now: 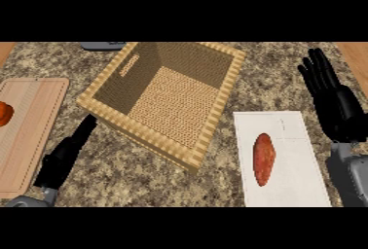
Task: Pick the sweet potato from the placemat and place it in the basket
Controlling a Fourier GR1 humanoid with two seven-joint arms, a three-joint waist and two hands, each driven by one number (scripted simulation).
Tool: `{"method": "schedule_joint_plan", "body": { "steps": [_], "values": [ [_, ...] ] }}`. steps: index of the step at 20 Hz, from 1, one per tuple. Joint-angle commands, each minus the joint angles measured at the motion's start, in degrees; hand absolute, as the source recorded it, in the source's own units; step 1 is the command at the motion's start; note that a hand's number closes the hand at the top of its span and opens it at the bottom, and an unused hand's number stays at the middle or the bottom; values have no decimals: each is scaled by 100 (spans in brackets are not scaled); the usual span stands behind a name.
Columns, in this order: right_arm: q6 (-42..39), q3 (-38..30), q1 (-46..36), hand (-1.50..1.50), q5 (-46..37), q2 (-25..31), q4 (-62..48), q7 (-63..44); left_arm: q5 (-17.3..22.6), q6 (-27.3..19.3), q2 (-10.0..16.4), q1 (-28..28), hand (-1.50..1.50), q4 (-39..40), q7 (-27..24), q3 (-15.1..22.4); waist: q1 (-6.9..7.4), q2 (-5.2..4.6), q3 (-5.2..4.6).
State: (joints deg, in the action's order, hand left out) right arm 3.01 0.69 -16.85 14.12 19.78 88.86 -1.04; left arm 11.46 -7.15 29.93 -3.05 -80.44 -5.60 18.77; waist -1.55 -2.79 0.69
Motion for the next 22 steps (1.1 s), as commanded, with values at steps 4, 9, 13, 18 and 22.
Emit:
{"method": "schedule_joint_plan", "body": {
  "steps": [4,9,13,18,22],
  "values": [
    [-648,-322,714,150,188,239,-501,497,139,209,184,-516,0,-747,189,-456,156,288,-61],
    [-1022,880,1046,150,-443,-592,76,1968,244,277,-117,-873,0,-627,65,-451,148,286,-60],
    [921,1779,1390,-150,-2339,-1218,450,1507,293,333,-129,-959,0,-615,216,-557,107,300,-78],
    [1756,1723,993,-150,-3765,-769,656,-274,201,281,-201,-738,0,-806,243,-442,136,326,-95],
    [1529,1405,1187,-150,-4617,119,1528,-1529,213,213,-143,-654,0,-727,279,-591,-54,369,-111]
  ]
}}
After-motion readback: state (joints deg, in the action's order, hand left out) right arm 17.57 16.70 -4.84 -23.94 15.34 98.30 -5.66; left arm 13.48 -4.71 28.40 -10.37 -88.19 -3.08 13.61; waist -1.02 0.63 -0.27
